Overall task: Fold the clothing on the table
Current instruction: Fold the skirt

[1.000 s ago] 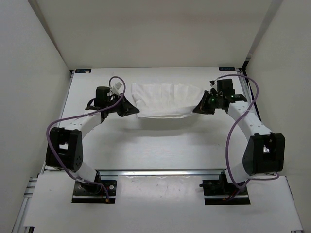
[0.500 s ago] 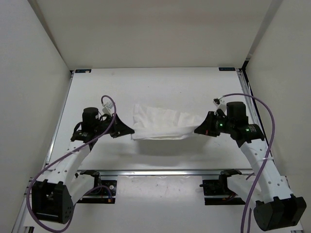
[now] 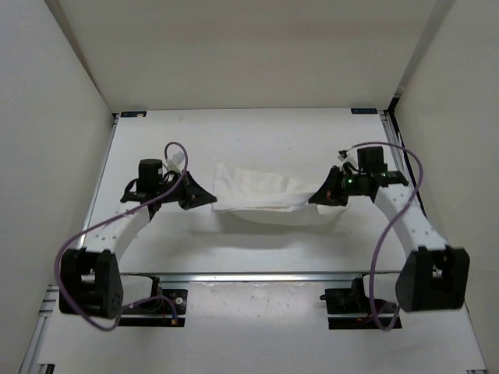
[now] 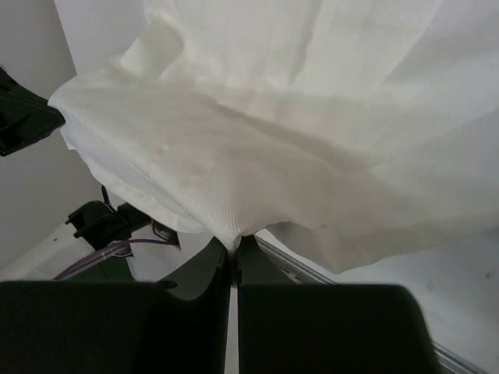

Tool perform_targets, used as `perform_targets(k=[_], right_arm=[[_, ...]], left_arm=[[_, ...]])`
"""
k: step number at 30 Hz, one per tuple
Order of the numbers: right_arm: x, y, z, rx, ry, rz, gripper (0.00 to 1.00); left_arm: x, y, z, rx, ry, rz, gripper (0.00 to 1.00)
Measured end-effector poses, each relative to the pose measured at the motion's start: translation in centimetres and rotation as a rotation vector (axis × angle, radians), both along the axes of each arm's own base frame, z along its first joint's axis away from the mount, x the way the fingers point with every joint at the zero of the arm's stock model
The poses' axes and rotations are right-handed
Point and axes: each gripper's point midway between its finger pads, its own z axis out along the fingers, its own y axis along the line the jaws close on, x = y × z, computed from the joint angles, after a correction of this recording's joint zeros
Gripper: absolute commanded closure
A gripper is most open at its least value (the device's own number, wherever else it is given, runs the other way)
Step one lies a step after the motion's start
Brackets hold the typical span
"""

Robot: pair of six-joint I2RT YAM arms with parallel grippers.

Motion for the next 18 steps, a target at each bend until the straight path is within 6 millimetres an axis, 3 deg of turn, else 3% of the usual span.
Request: perform_targets(k=[2,5,7,10,13,15,18], right_arm=[[3.4,0.2,-0.3,-0.004,0.019,0.001,1.0],[10.9,0.3,0.7,-0.039,-0.031,-0.008,1.0],[16.1,0.2,2.6,-0.076,-0.125,-0.018,1.0],[22.8,0.0,8.3,-0.118,-0.335,-0.045,1.0],[25.2,-0.1,14.8,-0.129,-0.53,-0.06,1.0],[24.7,0.0,18.0,-0.131,-0.631,-0.06,1.0],[22.1,0.3,18.3,-0.125,-0.667,-0.046,1.0]], left_arm=[[2.9,0.0,-0.5,0.025,0.031,0.027,1.0],[9.5,-0.6,0.6,0.028,0.004,0.065,1.0],[13.7,-1.0,2.5,-0.003,-0.053,0.096,1.0],[19.2,-1.4,7.6,-0.056,-0.18,0.123,1.0],[22.0,-1.4,14.2,-0.118,-0.34,0.129,1.0],[22.1,-1.2,17.6,-0.153,-0.43,0.118,1.0],[21.2,-0.5,19.3,-0.175,-0.481,0.11,1.0]])
